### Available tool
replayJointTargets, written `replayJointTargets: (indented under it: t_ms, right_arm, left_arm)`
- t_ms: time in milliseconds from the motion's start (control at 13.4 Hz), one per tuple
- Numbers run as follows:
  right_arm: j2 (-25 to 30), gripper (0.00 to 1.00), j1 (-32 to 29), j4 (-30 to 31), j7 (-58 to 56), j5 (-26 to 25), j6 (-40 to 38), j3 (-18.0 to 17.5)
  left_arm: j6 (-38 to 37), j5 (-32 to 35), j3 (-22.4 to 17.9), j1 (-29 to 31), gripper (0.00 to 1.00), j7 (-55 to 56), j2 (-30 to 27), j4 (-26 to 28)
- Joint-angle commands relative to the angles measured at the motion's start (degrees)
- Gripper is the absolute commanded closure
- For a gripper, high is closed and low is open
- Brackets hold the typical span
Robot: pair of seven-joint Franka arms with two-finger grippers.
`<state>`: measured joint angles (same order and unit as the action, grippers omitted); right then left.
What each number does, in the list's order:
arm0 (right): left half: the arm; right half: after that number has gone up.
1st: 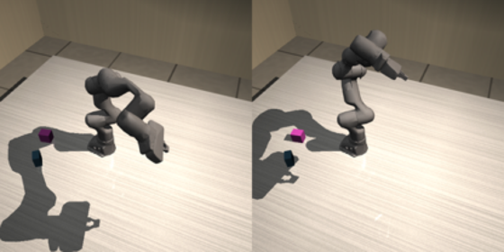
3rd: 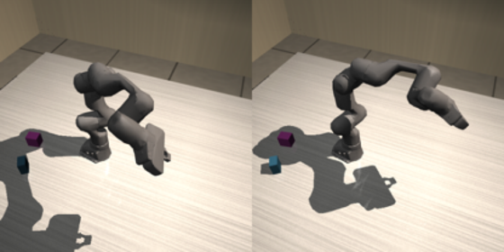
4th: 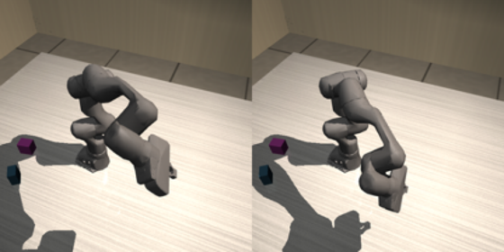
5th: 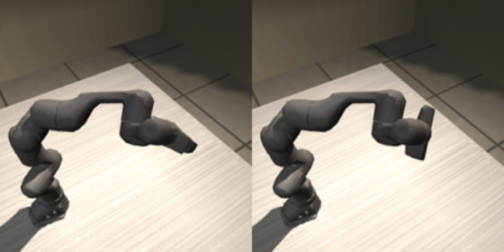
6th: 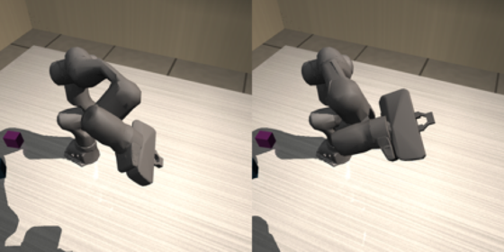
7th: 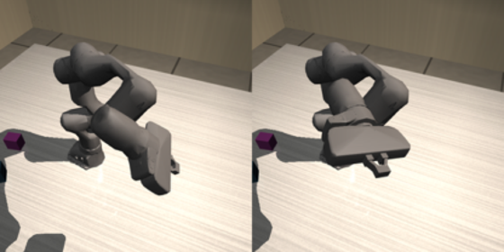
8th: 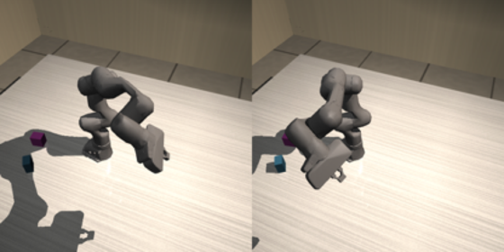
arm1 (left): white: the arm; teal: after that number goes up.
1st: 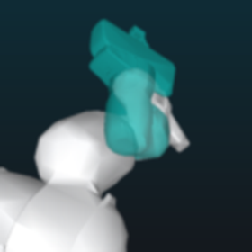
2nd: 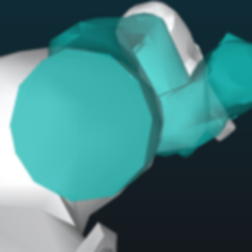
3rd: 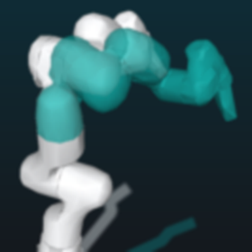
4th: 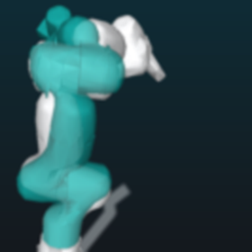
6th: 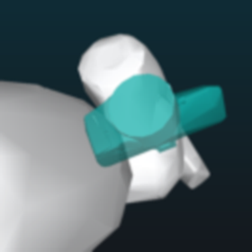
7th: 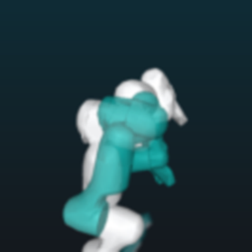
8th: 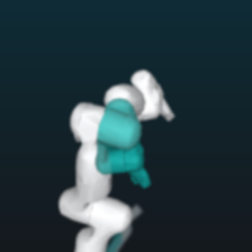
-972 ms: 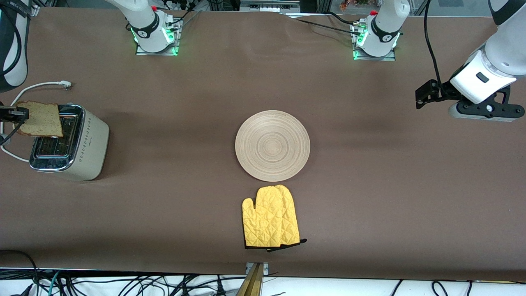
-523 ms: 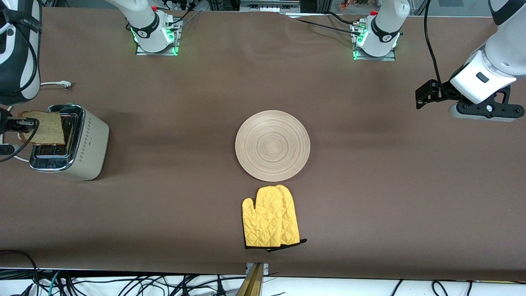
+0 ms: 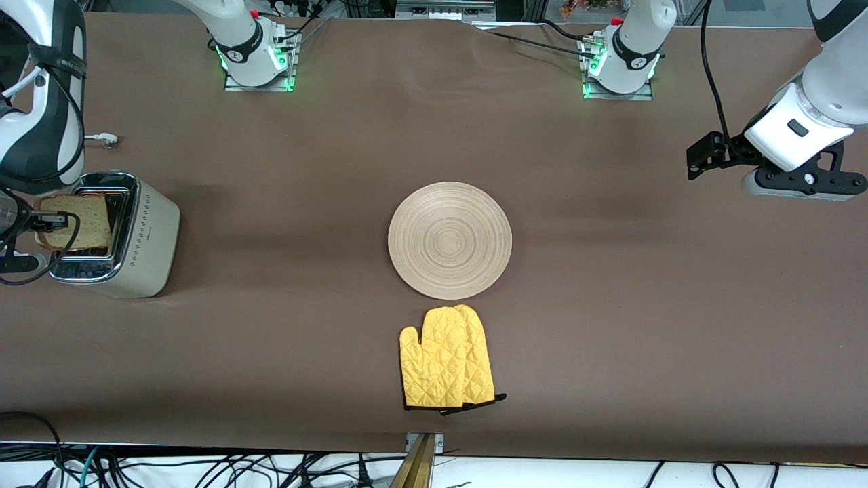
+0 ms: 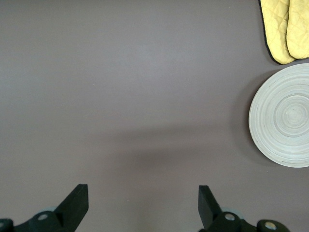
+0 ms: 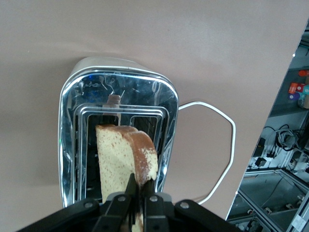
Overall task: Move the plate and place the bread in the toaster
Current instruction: 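Lower the bread upright into the toaster slot with the right gripper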
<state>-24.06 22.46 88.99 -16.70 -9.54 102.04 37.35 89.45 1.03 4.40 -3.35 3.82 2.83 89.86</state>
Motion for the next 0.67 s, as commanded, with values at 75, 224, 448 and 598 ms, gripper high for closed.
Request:
replayJointTargets:
  t_ms: [75,224,448,598]
  right_arm:
    - [-2.57,1.0,-0.4,-2.86,2.02,-0.13,-0.52,0.0]
    - [-3.19,1.0,-0.4,-3.21,2.37,0.04,-0.61,0.0]
    - [-3.45,0.97,-0.4,-3.3,3.95,0.04,-0.87,-0.08]
    - [-3.45,0.55,-0.22,-3.3,4.22,0.74,-1.14,-0.17]
  left_arm:
    - [-0.94,-1.11,-0.19,0.18,0.0,0.23,0.34,-1.18]
    - [-1.03,-1.11,-0.19,0.18,0.0,0.31,0.34,-1.18]
    - [-1.03,-1.11,-0.19,0.18,0.0,0.31,0.34,-1.18]
    - [-1.03,-1.11,-0.19,0.18,0.0,0.31,0.34,-1.18]
